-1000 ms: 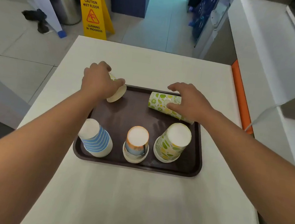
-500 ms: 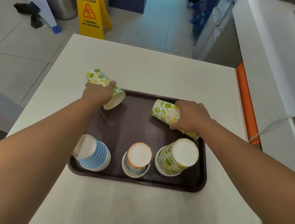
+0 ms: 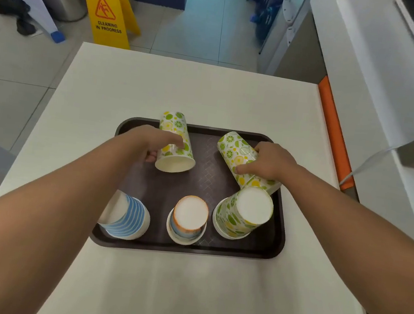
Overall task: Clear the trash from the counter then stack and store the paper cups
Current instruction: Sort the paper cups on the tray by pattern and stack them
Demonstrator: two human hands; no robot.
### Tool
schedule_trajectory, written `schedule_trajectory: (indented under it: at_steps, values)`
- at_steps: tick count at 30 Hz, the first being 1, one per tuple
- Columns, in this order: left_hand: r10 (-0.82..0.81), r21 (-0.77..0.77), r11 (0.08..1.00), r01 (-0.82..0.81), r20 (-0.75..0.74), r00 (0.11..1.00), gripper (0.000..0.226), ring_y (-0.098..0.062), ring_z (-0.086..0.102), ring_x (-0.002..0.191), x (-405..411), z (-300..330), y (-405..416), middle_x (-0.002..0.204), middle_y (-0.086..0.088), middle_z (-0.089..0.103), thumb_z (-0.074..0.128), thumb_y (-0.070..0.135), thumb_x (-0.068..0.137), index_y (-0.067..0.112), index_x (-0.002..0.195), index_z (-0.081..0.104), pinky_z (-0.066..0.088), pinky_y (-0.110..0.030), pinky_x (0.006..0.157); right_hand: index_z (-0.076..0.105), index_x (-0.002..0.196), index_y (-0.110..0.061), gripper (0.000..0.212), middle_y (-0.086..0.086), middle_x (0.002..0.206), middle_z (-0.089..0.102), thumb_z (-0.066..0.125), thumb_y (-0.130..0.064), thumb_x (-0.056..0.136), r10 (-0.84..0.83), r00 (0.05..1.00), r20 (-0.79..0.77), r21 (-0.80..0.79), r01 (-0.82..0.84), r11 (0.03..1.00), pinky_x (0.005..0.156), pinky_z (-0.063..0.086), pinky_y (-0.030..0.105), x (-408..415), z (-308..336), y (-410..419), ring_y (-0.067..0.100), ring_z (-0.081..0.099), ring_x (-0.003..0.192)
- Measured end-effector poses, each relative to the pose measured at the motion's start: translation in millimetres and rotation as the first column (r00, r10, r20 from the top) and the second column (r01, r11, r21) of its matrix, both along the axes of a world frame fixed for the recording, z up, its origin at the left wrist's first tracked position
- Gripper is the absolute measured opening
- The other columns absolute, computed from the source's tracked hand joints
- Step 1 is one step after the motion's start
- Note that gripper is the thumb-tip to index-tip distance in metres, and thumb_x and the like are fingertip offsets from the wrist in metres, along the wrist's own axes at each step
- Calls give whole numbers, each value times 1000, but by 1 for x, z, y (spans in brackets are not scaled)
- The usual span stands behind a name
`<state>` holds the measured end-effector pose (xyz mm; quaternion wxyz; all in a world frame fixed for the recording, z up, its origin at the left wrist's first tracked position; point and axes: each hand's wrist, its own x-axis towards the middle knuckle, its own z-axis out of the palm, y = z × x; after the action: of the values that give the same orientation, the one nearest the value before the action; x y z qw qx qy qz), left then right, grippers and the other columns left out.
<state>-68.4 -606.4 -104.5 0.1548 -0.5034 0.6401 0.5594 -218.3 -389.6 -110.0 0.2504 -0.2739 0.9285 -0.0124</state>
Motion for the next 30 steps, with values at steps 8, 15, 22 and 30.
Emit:
schedule_trajectory:
  at_steps: [8,15,22,30]
  values:
    - [-5,48,999,12,-147,989,64,-15,45,75,-1,19,23,87,-3,63,83,39,48,10,103,69,36,-26,63,56,120,-15,75,4,111,63,77,-60,63,-173,985,-20,-196,166,966,76,49,34,-11,35,19,21,58,90]
    - [-79,-104,994,44,-362,929,90,-14,69,93,1,51,42,110,2,71,85,55,40,20,119,56,56,-34,81,55,124,-18,71,-8,107,62,80,-51,67,-427,899,94,-696,366,618,68,53,27,20,110,44,11,62,91]
    - [-97,-156,988,23,-492,865,68,-9,67,95,21,92,77,109,6,67,83,40,67,20,124,51,53,-28,80,54,117,-26,67,-11,111,65,85,-45,61,-469,846,252,-851,425,308,79,59,32,94,95,70,5,66,96]
    - [-87,-224,971,-85,-659,747,69,-5,68,94,47,120,100,111,6,66,85,33,68,22,125,47,58,-30,81,47,114,-29,68,-26,103,56,89,-32,61,-467,866,178,-887,346,305,70,47,6,152,45,80,-17,56,93]
